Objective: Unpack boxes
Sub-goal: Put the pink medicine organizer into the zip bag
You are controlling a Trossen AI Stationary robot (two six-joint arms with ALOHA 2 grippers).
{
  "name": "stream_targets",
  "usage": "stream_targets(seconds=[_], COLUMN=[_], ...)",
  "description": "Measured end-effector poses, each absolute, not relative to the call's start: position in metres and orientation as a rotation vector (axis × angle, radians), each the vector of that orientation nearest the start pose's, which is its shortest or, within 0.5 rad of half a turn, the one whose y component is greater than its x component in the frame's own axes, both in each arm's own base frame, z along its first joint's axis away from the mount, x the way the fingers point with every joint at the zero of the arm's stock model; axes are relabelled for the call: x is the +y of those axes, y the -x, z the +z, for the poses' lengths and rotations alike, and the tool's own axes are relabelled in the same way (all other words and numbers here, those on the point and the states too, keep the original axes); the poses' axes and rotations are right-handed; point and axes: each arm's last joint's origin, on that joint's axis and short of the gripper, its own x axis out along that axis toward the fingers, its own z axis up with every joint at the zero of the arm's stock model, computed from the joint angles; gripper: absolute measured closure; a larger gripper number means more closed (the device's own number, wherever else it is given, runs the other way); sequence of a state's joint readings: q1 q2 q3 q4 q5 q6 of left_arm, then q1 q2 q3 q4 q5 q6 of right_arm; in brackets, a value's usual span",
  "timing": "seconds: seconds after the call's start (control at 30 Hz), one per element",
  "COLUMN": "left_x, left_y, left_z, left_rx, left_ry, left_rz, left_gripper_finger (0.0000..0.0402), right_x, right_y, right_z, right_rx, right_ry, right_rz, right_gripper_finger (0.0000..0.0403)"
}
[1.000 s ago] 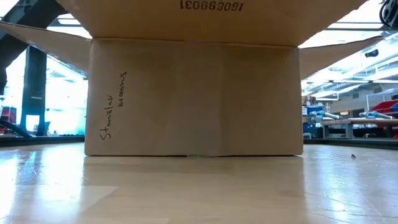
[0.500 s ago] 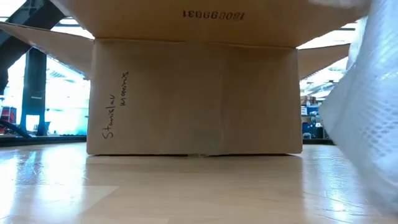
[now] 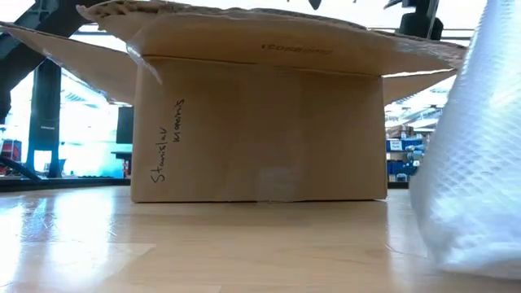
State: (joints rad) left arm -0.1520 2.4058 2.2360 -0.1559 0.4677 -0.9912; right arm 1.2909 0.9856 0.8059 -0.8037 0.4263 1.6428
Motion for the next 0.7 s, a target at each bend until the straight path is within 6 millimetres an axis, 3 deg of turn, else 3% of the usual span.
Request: stream_targets(seconds=[0.33,0.47,0.7], left_x=[-0.100,-0.100,-0.100], left_y=[-0.543,-0.543,-0.543], left_z=[0.281,0.281,0.282], left_rx=[0.579,0.579,0.572], left_ry=[0.951,0.951,0.932], left_rz=[-0.454,-0.454,-0.487], left_gripper_finger=[0.0396,0.0396,0.0396], right_x=[0.204,0.222,0.228], right_y=[-0.050,-0.043,-0.046], right_z=[0.224,0.212,0.187], right_rx=[1.260,1.209,1.100], right_ry=[-0.852,-0.893,-0.744], right_rz=[0.041,0.022,-0.113], right_gripper_finger=[0.0237,0.0217,0.0191])
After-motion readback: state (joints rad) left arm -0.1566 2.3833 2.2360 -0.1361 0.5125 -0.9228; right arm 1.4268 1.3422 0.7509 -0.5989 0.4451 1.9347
